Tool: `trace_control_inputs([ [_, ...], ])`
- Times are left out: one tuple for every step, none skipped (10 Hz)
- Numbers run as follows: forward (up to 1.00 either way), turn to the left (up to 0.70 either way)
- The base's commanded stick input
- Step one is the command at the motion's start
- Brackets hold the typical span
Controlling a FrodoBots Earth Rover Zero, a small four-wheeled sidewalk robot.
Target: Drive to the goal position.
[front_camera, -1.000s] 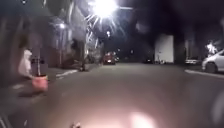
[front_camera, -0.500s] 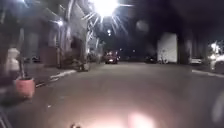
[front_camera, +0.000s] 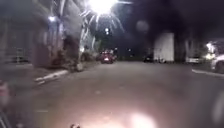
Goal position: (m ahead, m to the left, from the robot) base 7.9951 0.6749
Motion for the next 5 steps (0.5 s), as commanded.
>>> trace_control_inputs([
  [1.00, -0.27],
  [1.00, -0.23],
  [1.00, -0.18],
  [1.00, -0.14],
  [1.00, -0.09],
])
